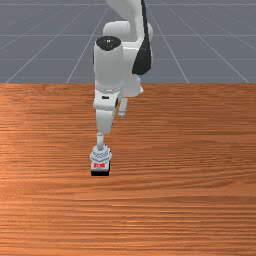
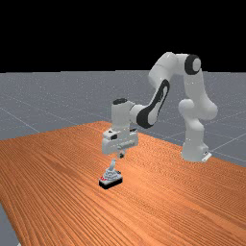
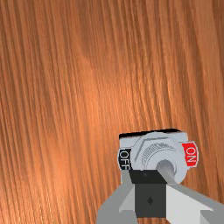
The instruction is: Turn on the trigger
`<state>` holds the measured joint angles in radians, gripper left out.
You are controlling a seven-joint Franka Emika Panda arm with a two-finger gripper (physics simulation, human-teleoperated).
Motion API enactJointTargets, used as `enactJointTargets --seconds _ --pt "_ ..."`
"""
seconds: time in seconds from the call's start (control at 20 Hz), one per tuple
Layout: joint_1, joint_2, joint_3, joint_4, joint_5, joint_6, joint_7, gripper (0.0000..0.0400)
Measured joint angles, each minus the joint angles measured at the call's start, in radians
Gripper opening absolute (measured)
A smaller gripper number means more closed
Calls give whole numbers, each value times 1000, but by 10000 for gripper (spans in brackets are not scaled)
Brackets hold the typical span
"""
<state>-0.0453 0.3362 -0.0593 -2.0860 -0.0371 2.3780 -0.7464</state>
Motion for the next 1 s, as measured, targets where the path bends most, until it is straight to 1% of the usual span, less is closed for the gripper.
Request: enactJointTargets --seconds 0.05,0.2,0.4,0.45,0.5,0.55,0.6,0.65,0.75,0.85,0.9,1.0 --pt "-5 -30 4 -63 2 100 -22 0" --pt "-4 -32 11 -66 -1 102 -41 0" --pt "0 -71 8 -125 -4 122 -31 0" --pt "-13 -75 19 -131 44 118 -52 0" --pt "-19 -78 24 -135 61 117 -67 0" --pt "0 -87 7 -157 5 163 -14 0" --pt "-7 -78 14 -139 25 129 -33 0" --pt "-2 -86 9 -178 11 218 -18 0" --pt "-2 -68 9 -173 10 222 -17 0" --pt "-5 -55 11 -192 14 282 -20 0" --pt "4 -39 3 -155 8 201 15 0" --pt "11 -35 -13 -151 14 196 79 0"
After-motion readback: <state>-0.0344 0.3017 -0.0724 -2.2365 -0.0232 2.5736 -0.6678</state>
